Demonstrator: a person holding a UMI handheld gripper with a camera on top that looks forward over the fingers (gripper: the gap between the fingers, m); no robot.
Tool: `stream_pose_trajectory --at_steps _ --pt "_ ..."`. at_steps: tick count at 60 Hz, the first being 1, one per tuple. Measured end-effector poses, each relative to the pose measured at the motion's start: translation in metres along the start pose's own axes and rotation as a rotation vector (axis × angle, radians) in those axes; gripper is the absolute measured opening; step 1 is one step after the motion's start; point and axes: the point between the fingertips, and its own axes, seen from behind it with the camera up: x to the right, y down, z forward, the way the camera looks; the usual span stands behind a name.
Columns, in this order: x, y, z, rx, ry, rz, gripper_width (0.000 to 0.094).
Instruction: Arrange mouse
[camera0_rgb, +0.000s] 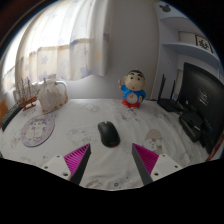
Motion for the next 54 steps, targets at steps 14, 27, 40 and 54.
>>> stream_pose_trajectory --at_steps 14,27,40,54 --pt "0.0 0.005 0.077 -0.036 -0.037 0.003 0.0853" --pt "0.0 -0.004 0.14 -0.061 -0.06 -0.005 0.0854" --pt "0.009 -0.023 0.173 -0.074 -0.051 0.015 0.0843" --pt "-0.007 -0.022 0.173 -0.096 -0.08 0.0 0.0514"
